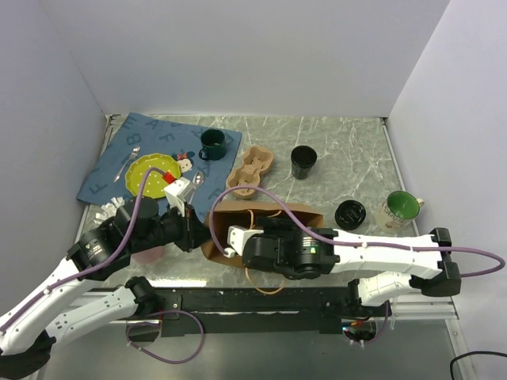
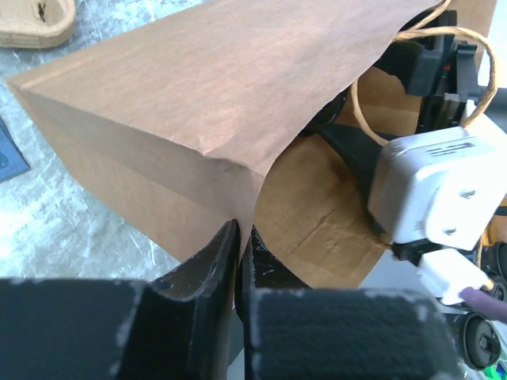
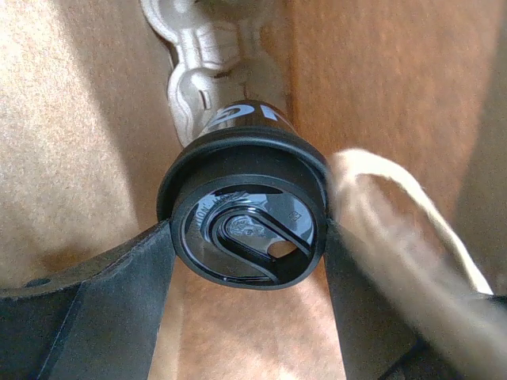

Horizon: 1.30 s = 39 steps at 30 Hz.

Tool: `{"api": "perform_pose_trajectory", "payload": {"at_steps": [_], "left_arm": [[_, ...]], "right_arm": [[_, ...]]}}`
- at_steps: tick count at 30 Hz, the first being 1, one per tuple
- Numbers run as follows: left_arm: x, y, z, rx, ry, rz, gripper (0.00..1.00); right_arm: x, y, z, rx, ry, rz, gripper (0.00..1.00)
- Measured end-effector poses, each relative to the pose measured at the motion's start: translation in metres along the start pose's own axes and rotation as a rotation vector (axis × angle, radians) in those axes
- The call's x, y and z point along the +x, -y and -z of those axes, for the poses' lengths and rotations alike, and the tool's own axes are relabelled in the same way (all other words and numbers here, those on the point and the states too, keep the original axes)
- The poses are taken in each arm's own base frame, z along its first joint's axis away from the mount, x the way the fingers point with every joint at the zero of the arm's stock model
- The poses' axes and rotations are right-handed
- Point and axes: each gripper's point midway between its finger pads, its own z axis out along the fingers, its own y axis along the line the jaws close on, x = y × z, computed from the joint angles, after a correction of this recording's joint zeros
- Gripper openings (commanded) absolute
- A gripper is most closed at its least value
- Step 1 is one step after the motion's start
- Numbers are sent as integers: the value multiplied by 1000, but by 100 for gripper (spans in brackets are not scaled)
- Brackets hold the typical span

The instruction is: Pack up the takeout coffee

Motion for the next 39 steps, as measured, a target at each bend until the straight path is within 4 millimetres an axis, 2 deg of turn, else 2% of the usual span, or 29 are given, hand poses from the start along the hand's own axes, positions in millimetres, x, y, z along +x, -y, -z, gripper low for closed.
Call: {"api": "perform_pose_trajectory", "payload": {"at_steps": [2,5,6,8,11,12,13,15,17,21,30,33,34,35,36,39], "left_arm": [[4,-2,1,-2,-4,1,25],[7,-4,2,-6,-9,6,45],[8,-4,3,-8,-10,8,48],[9,-6,3,-17,-13,12,48],[12,-8,3,-26,-25,17,41],[13,-8,3,-27,-28,18,29],[13,-8,3,-29,-31,23,24],[14,-8,3,-29,-32,35,15],[14,-7,4,-27,-31,35,11],[18,-7,4,-16,-39,31,11],[24,-5,4,7,-64,14,10],[25,-5,2,10,-73,13,15],[26,-5,2,10,-74,14,18],[26,-5,2,11,-74,14,31],[26,-5,2,11,-74,14,36],[25,-7,3,1,-69,20,42]], "right_arm": [[-1,-3,-4,-6,-13,25,28],[-1,-7,-10,-10,-38,49,28],[-2,-9,-11,-12,-44,54,28],[-2,-10,-13,-12,-49,52,28],[-1,-10,-13,-6,-51,40,28],[0,-10,-13,-2,-53,37,28],[0,-10,-14,1,-54,37,28],[2,-11,-17,11,-56,35,28],[6,-13,-22,24,-61,48,28],[7,-12,-29,39,-55,66,28],[2,7,-35,76,33,-33,27],[4,4,-41,80,45,-18,27],[6,2,-43,79,42,-8,27],[7,0,-45,79,39,3,27],[9,-2,-47,76,34,12,27],[13,-7,-51,65,25,24,27]]}}
